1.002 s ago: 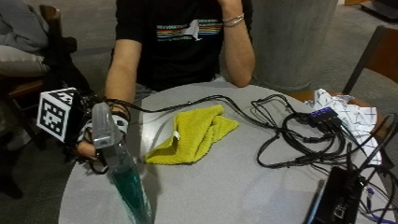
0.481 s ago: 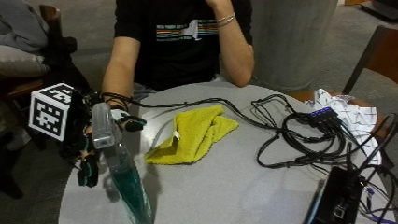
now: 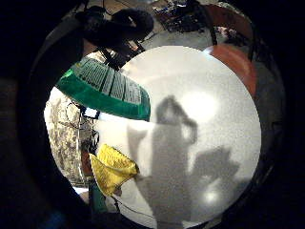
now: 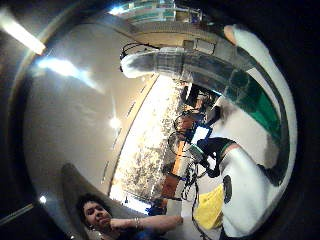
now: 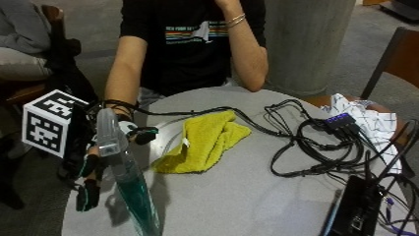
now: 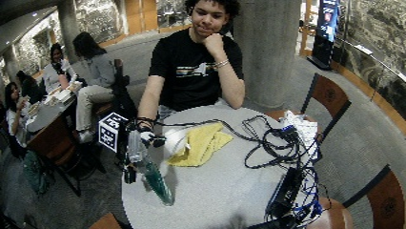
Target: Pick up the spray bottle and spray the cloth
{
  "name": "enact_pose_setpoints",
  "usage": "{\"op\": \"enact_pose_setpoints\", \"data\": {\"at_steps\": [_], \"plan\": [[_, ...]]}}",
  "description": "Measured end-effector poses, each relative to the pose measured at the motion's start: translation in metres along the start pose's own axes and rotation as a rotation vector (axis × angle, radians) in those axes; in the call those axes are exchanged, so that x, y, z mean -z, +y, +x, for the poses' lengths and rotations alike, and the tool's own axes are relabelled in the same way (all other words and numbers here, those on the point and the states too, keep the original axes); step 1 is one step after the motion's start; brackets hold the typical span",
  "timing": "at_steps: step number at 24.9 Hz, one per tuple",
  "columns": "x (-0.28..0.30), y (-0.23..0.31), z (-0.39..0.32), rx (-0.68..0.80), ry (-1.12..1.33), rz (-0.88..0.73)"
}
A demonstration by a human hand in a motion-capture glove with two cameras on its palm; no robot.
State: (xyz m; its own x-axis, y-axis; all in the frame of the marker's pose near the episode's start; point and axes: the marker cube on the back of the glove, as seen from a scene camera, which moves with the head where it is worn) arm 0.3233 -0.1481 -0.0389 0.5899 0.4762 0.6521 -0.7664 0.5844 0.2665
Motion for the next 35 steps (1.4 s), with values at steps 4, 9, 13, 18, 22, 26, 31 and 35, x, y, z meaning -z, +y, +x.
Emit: {"op": "enact_pose_setpoints", "data": {"at_steps": [4,9,13,18,22,26,31,35], "plan": [[-0.010,-0.015,0.004,-0.034,0.031,0.002],[-0.025,-0.032,0.013,-0.085,0.050,0.001],[-0.034,-0.042,0.017,-0.106,0.050,0.004],[-0.042,-0.053,0.017,-0.118,0.058,0.006],[-0.046,-0.061,0.019,-0.129,0.009,-0.009],[-0.048,-0.064,0.021,-0.137,-0.125,-0.014],[-0.050,-0.064,0.022,-0.130,-0.182,0.028],[-0.050,-0.061,0.022,-0.123,-0.181,0.036]]}}
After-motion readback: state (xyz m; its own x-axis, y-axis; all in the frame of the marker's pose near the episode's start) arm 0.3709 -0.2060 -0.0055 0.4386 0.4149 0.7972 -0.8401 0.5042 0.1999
